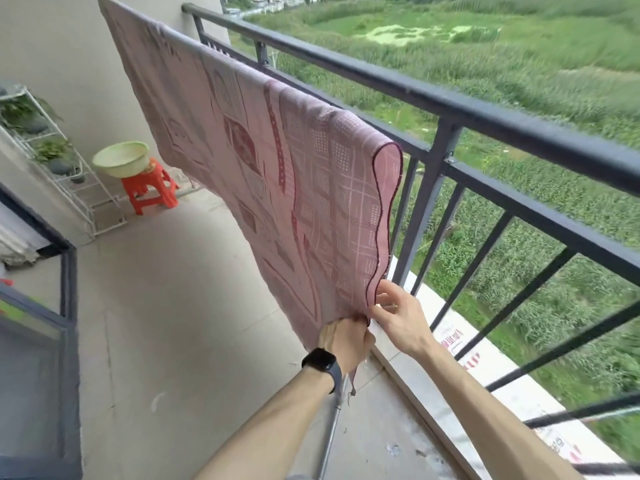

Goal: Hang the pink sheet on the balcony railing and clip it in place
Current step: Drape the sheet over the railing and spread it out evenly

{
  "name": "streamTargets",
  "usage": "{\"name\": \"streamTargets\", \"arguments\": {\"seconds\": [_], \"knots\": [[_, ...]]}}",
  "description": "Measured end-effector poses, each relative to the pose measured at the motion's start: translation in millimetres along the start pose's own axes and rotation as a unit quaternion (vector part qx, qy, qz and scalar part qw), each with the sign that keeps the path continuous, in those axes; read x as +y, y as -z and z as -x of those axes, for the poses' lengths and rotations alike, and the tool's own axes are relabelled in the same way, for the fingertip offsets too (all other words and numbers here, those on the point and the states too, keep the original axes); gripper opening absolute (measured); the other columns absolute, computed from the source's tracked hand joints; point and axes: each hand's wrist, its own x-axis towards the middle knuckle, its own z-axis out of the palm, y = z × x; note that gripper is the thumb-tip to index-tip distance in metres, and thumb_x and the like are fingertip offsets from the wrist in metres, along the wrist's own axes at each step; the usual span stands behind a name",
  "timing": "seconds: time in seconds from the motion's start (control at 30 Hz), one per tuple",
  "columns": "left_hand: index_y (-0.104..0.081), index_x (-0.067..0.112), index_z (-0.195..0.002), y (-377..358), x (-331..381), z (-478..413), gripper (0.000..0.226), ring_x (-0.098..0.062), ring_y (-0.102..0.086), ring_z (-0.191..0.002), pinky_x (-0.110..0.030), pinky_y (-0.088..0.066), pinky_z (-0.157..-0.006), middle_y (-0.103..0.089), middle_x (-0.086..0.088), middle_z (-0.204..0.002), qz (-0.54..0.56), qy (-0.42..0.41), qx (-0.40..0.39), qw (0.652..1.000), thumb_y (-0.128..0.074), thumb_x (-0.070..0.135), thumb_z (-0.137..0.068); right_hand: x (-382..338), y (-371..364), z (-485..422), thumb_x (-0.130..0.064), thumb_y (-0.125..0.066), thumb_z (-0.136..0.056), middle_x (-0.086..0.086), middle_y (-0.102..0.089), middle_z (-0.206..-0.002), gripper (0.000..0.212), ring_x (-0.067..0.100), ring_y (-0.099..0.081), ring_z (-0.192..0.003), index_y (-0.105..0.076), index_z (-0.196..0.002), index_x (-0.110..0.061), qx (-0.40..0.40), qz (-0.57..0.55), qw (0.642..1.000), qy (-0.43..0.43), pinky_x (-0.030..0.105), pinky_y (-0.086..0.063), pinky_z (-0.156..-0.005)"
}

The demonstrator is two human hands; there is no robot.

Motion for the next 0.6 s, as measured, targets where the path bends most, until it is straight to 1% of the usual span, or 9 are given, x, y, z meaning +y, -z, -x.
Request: {"name": "streamTargets", "arguments": {"seconds": [0.07,0.13,0.2,0.3,0.33,0.4,0.43,0.5,0.6], "knots": [[-0.064,0.014,-0.110,3.5,0.6,-1.5,0.031,-0.035,-0.067,-0.093,-0.036,-0.049,-0.075,-0.072,-0.012,-0.102,-0.012,-0.011,-0.003,1.000,-0.040,0.029,-0.096,-3.1,-1.4,3.1,-0.036,-0.072,-0.081,-0.017,-0.064,-0.092,0.026,0.000,-0.063,-0.088,-0.054,-0.079,-0.054,0.006,0.050,0.998,0.031,0.028,-0.054,-0.076],[-0.062,0.013,-0.110,10.8,-3.4,-0.5,0.029,-0.034,-0.067,-0.094,-0.036,-0.048,-0.073,-0.070,-0.012,-0.103,-0.039,-0.046,0.002,0.998,-0.040,0.027,-0.097,-2.1,-4.3,0.9,-0.045,-0.074,-0.082,-0.016,-0.064,-0.088,0.026,0.002,-0.063,-0.083,-0.050,-0.076,-0.045,0.049,0.117,0.991,0.051,0.023,-0.052,-0.070],[-0.061,0.020,-0.108,21.9,-16.8,2.7,0.025,-0.033,-0.064,-0.095,-0.036,-0.048,-0.070,-0.067,-0.008,-0.105,-0.058,-0.100,-0.006,0.993,-0.041,0.029,-0.096,-0.4,-7.1,-4.0,-0.038,-0.070,-0.087,-0.013,-0.064,-0.080,0.018,0.010,-0.064,-0.075,-0.055,-0.080,-0.031,0.088,0.150,0.983,0.059,0.028,-0.051,-0.065],[-0.061,0.031,-0.110,54.5,-45.2,6.6,0.024,-0.026,-0.061,-0.100,-0.035,-0.052,-0.076,-0.065,0.001,-0.107,-0.056,-0.133,-0.006,0.990,-0.045,0.031,-0.092,2.3,-11.1,-8.4,-0.030,-0.061,-0.093,-0.007,-0.060,-0.071,0.018,0.020,-0.058,-0.067,-0.052,-0.080,-0.023,0.082,0.179,0.978,0.071,0.033,-0.043,-0.059],[-0.063,0.031,-0.110,71.5,-53.0,7.6,0.024,-0.025,-0.062,-0.100,-0.036,-0.053,-0.077,-0.066,0.002,-0.106,-0.050,-0.140,0.031,0.988,-0.047,0.028,-0.091,2.2,-12.6,-8.3,-0.028,-0.059,-0.094,-0.002,-0.062,-0.072,0.017,0.025,-0.058,-0.068,-0.052,-0.080,-0.020,0.074,0.182,0.978,0.073,0.034,-0.043,-0.059],[-0.067,0.026,-0.105,114.9,-61.0,7.4,0.021,-0.025,-0.066,-0.090,-0.035,-0.056,-0.067,-0.069,0.002,-0.098,-0.033,-0.171,0.175,0.969,-0.058,0.019,-0.087,-1.8,-14.9,-6.7,-0.024,-0.054,-0.095,0.005,-0.067,-0.077,0.014,0.032,-0.060,-0.073,-0.054,-0.084,-0.015,0.064,0.181,0.979,0.073,0.038,-0.044,-0.060],[-0.068,0.024,-0.103,140.7,-59.4,6.1,0.020,-0.024,-0.066,-0.087,-0.034,-0.056,-0.063,-0.069,0.001,-0.097,-0.030,-0.188,0.262,0.946,-0.062,0.017,-0.085,-3.5,-15.9,-6.0,-0.021,-0.053,-0.094,0.008,-0.067,-0.077,0.014,0.036,-0.060,-0.074,-0.053,-0.083,-0.014,0.062,0.177,0.980,0.070,0.039,-0.043,-0.059],[-0.068,0.018,-0.107,194.1,-45.8,-0.1,0.024,-0.025,-0.062,-0.091,-0.035,-0.054,-0.070,-0.066,-0.004,-0.106,-0.037,-0.217,0.380,0.898,-0.066,0.020,-0.083,-8.0,-17.6,-4.8,-0.016,-0.053,-0.094,0.014,-0.066,-0.075,0.017,0.040,-0.058,-0.073,-0.047,-0.078,-0.015,0.063,0.177,0.980,0.065,0.038,-0.037,-0.057],[-0.062,0.009,-0.113,267.0,-10.2,-14.4,0.042,-0.030,-0.055,-0.102,-0.043,-0.048,-0.087,-0.058,-0.011,-0.117,-0.045,-0.267,0.414,0.869,-0.067,0.034,-0.080,-10.1,-18.6,-5.6,-0.018,-0.053,-0.094,0.013,-0.066,-0.074,0.015,0.039,-0.058,-0.073,-0.049,-0.080,-0.016,0.062,0.174,0.982,0.044,0.038,-0.039,-0.057]]}}
